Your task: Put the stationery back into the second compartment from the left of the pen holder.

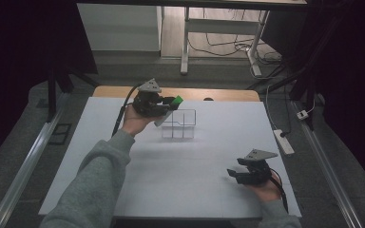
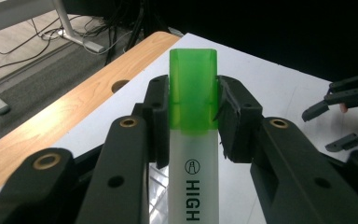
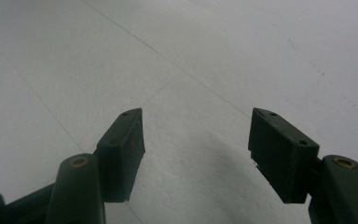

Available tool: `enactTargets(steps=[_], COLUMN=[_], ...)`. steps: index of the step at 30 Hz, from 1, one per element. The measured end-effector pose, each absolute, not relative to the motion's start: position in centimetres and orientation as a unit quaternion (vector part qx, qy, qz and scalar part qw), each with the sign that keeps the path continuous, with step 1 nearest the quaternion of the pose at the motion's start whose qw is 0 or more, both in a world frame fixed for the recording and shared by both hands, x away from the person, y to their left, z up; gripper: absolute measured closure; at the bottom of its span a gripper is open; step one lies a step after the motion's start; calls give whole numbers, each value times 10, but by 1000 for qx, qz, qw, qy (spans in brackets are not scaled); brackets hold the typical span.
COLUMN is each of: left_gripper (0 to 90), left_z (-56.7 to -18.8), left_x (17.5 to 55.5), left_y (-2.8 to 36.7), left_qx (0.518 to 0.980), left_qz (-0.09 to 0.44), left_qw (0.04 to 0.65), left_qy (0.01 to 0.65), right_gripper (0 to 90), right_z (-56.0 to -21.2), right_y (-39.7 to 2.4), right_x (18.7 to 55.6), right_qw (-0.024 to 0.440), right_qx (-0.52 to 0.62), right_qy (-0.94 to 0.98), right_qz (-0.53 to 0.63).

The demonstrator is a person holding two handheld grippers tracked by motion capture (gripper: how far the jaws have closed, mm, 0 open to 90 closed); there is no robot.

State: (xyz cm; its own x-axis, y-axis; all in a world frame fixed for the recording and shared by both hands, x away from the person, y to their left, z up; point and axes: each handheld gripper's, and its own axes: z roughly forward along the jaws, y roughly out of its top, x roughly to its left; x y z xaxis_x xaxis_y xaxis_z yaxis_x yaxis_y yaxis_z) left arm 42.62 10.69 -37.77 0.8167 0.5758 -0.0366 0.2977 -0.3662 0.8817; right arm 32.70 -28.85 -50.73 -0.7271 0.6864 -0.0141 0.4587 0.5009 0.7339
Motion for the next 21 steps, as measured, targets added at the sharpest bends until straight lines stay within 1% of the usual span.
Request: enactTargets(steps=[12,21], left_gripper=[663,663], left_z=[-381,-382], left_x=[442,454], left_y=[94,80], left_qx=[809,815], left_qz=[138,139], left_qw=[504,498], left_qy=[269,263], right_gripper=[353,353], right_z=[-508,-509], right_y=[-288,-288], right_x=[327,328], right_qw=[154,152], right_qx=[335,337], right_qy=[854,854], right_qz=[367,366])
